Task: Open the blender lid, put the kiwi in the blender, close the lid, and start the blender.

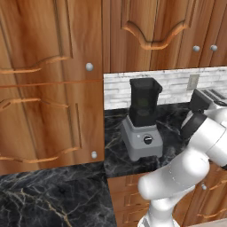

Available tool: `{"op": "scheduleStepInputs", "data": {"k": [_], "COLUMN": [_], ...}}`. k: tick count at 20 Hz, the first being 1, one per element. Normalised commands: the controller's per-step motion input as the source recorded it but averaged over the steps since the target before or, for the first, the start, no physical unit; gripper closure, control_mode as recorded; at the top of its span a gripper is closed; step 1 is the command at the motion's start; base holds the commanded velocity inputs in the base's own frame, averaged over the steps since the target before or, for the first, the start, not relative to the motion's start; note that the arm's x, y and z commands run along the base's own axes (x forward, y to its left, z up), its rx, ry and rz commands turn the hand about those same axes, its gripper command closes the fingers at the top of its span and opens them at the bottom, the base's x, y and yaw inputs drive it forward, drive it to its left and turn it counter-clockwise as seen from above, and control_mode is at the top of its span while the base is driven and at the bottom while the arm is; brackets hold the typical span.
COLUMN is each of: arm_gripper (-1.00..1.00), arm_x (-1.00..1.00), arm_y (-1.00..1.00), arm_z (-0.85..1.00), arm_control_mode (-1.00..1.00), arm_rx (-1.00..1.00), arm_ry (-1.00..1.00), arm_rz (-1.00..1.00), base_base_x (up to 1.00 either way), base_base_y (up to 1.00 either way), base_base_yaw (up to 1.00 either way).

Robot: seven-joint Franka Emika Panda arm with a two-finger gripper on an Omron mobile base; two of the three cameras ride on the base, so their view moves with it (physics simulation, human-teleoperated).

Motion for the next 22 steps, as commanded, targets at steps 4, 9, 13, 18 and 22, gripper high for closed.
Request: {"op": "scheduleStepInputs", "data": {"k": [4,9,13,18,22], "arm_gripper": [-1.0,-1.0,-1.0,-1.0,-1.0], "arm_x": [0.0,0.1,0.2,0.05,-0.02], "arm_y": [0.0,0.02,0.0,0.0,0.01], "arm_z": [-0.23,-0.15,-0.11,-0.17,-0.31], "arm_control_mode": [-1.0,-1.0,-1.0,-1.0,-1.0], "arm_rx": [0.0,0.0,0.0,0.0,0.0], "arm_ry": [0.0,0.0,0.0,0.0,0.0], "arm_rz": [0.0,0.0,0.01,0.02,0.01], "base_base_x": [0.0,0.0,0.0,0.0,0.0], "base_base_y": [0.0,0.0,0.0,0.0,0.0], "base_base_yaw": [0.0,0.0,0.0,0.0,0.0]}}
